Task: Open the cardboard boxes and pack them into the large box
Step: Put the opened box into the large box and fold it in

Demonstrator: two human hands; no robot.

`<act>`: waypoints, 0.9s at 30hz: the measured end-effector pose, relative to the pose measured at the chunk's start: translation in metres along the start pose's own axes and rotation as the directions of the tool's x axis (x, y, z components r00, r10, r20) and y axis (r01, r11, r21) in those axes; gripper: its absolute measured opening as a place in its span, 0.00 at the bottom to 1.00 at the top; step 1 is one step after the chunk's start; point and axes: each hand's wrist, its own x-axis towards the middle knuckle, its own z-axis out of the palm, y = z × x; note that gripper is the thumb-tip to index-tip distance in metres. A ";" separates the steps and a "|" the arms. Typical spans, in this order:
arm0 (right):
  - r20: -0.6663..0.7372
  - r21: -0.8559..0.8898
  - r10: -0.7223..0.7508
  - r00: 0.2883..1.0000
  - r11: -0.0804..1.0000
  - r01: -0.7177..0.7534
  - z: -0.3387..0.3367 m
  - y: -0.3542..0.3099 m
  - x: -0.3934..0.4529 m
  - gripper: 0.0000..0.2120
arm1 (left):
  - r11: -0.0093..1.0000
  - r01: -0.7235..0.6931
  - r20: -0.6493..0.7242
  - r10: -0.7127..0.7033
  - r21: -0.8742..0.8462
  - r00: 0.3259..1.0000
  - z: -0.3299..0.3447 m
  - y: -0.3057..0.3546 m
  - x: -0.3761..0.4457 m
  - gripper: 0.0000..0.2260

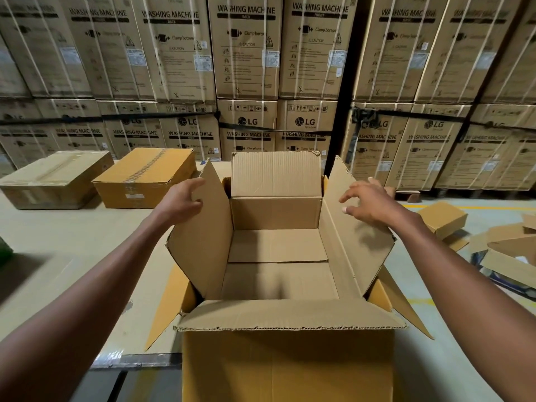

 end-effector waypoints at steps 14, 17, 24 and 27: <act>-0.090 0.644 -0.194 0.977 0.737 0.206 0.000 -0.077 -0.082 0.10 | 0.962 -0.161 -0.229 0.110 -0.219 0.967 0.009 0.018 -0.079 0.28; -0.107 0.705 -0.276 0.955 0.656 0.269 0.006 -0.106 -0.097 0.10 | 0.944 -0.144 -0.331 0.039 -0.297 0.943 0.006 0.019 -0.112 0.25; -0.099 0.900 -0.446 0.890 0.341 0.271 0.033 -0.198 -0.134 0.11 | 0.899 -0.028 -0.427 -0.180 -0.437 0.886 -0.001 -0.015 -0.190 0.21; -0.062 0.926 -0.520 0.852 0.288 0.244 0.056 -0.242 -0.152 0.12 | 0.836 0.016 -0.381 -0.267 -0.548 0.885 -0.006 -0.045 -0.222 0.21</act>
